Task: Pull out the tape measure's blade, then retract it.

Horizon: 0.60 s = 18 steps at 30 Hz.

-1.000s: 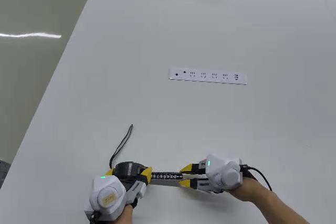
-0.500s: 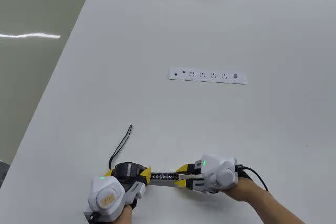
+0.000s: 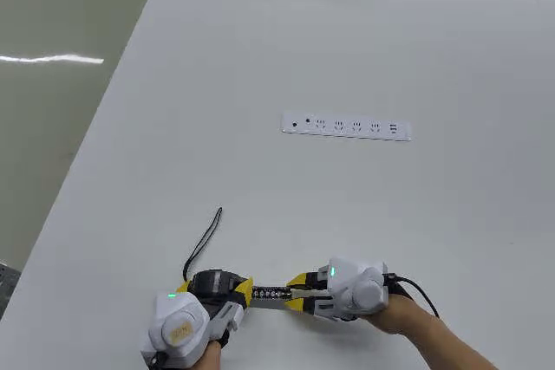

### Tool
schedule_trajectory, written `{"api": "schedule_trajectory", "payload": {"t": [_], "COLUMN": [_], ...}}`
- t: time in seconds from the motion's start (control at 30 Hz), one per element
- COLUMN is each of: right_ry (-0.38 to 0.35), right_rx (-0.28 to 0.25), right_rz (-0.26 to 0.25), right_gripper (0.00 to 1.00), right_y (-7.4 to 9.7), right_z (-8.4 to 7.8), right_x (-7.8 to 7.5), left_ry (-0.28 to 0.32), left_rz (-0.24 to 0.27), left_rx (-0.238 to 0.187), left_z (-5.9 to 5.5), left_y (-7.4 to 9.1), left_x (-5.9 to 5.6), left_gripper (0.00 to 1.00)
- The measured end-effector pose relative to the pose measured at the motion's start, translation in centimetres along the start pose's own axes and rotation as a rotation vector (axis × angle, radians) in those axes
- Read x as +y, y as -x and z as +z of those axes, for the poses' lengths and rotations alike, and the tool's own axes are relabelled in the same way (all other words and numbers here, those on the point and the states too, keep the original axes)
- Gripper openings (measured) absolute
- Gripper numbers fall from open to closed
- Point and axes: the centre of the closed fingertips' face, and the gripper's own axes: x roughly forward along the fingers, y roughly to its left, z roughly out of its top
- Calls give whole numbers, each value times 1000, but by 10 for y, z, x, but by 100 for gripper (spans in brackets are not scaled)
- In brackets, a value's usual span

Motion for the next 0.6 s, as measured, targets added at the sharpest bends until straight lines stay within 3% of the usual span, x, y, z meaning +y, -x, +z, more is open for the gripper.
{"api": "schedule_trajectory", "payload": {"t": [0.6], "right_ry": [3], "right_rx": [-12], "right_rz": [13], "right_gripper": [12], "right_y": [-13], "right_z": [8], "right_x": [3], "left_ry": [11], "left_rz": [-10], "left_rx": [5], "left_z": [-1], "left_y": [1], "left_x": [0], "left_gripper": [62]}}
